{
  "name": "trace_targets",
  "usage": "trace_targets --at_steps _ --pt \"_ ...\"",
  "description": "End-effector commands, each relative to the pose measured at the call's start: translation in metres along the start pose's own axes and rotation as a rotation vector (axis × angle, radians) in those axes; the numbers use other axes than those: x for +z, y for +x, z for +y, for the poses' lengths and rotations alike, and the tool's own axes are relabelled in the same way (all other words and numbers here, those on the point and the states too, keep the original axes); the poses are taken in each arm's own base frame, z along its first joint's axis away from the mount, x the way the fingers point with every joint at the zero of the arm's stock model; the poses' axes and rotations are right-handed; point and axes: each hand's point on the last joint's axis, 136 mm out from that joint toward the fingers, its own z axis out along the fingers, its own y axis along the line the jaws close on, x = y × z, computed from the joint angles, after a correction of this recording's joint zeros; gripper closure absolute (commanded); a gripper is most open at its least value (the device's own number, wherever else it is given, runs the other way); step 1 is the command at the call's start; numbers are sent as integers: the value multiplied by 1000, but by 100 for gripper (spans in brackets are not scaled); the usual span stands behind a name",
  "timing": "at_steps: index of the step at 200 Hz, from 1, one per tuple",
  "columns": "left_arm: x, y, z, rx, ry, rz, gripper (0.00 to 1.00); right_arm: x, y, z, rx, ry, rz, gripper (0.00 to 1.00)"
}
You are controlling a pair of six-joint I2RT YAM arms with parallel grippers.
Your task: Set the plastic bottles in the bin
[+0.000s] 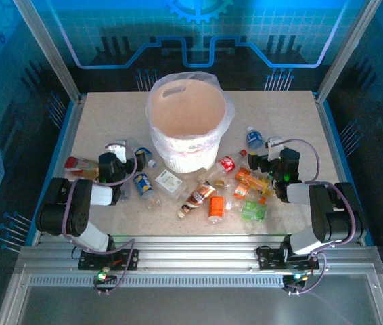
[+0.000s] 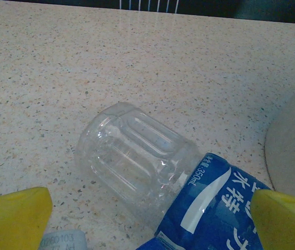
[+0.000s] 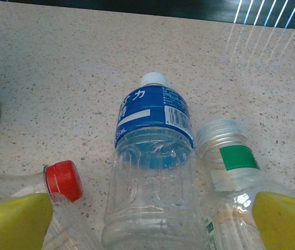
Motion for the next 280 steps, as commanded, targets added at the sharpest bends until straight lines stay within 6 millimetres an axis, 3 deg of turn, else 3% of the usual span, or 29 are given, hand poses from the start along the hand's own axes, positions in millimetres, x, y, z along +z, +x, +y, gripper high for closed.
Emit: trace_targets --at_steps 1,94,170,196,232,280 --pt "1 -15 -1 13 0 -45 1 2 -6 -1 -9 3 -13 0" --pt "-2 -15 1 8 -12 -58 1 2 -6 -2 -4 7 -15 0" --pt "-23 -41 1 0 -29 -82 1 -9 -23 -13 33 35 21 0" --pt "-31 -56 2 -7 -47 -105 1 -19 -36 -21 41 76 22 0" --pt "-52 -100 5 -72 -80 -205 1 -39 -56 -33 65 154 20 0" --pt "-95 -141 28 -270 -245 -177 1 -64 -70 -45 134 237 91 0"
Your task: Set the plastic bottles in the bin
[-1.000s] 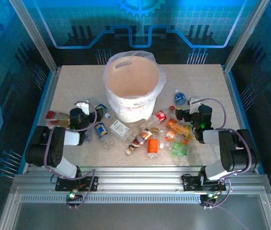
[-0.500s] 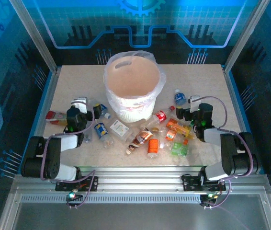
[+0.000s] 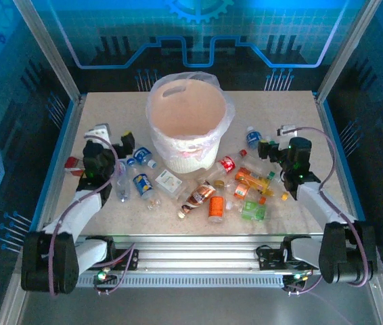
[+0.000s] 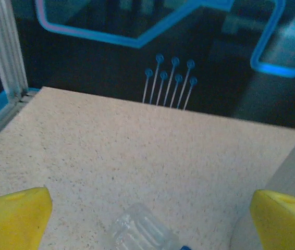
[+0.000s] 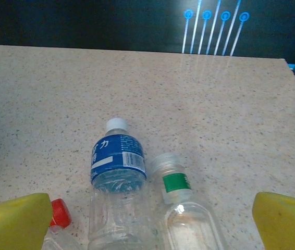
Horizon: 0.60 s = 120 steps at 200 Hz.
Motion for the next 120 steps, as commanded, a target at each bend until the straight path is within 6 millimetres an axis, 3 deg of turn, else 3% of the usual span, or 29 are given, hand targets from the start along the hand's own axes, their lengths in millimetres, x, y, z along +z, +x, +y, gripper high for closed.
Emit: trace_targets --at_steps 1,24,51,60,65,120 --pt "-20 -15 22 -123 -161 56 1 -12 1 -19 63 87 88 0" --pt "-46 -23 48 -245 -337 95 1 -22 -1 -24 96 121 176 0" --pt "-69 -10 68 -368 -446 174 1 -33 1 -25 121 139 275 0" --pt "-75 -3 75 -396 -483 204 1 -36 12 -28 131 160 319 0" --pt "-77 1 79 -407 -505 219 1 -38 2 -30 143 176 309 0" --pt "-74 33 109 -460 -613 350 1 -47 23 -38 178 239 378 0"
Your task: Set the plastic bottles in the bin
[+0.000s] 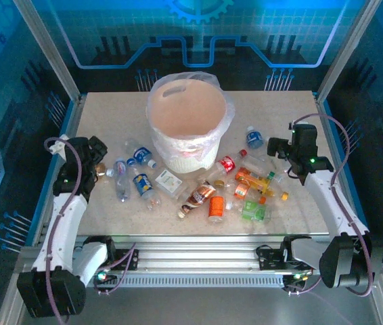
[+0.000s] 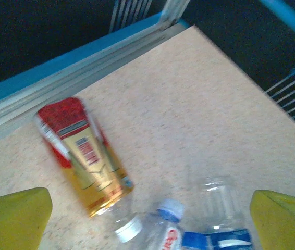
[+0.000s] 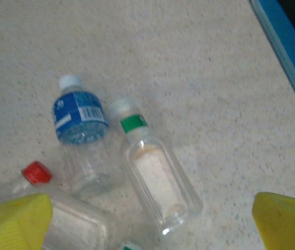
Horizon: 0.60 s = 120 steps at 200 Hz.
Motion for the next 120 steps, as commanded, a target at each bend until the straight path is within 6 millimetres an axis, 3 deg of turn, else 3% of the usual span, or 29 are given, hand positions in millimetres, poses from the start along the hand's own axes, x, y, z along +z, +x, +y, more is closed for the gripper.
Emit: trace_targets --at_steps 1,47,120 --pt "9 9 17 -40 -80 84 1 -2 17 -14 37 58 64 0" --pt "32 21 34 -102 -141 177 1 2 19 -13 35 60 87 0" --pt "44 35 46 -127 -185 230 1 14 22 -11 43 62 119 0"
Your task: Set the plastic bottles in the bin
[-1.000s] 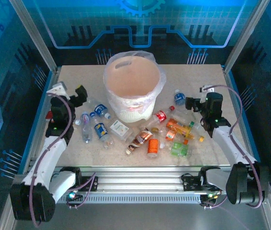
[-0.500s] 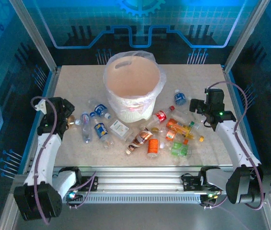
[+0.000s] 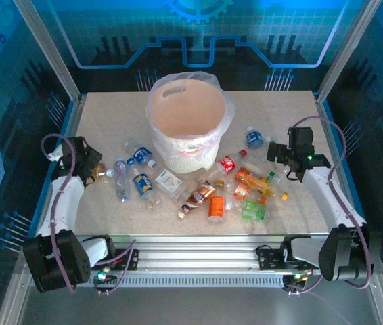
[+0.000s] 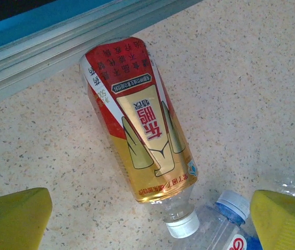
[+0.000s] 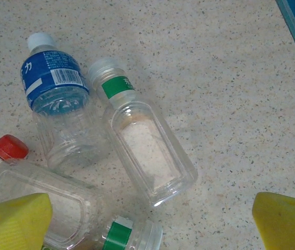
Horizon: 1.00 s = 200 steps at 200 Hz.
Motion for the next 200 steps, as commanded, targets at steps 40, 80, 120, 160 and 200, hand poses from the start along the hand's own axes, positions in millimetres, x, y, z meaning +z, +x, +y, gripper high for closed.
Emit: trace_targets --at_steps 40,80,120,160,200 --pt "3 6 12 -81 -2 60 1 -7 -8 -7 15 23 -2 0" --pt "9 8 15 -111 17 93 1 -16 -11 -10 0 27 -23 0" --pt "26 10 8 -132 22 152 1 -23 -12 -13 -8 34 -46 0" --pt "47 11 7 -136 -3 185 1 -22 -12 -13 -14 36 -46 0" --pt "68 10 -7 -131 14 222 1 -17 -9 -8 -30 12 -24 0"
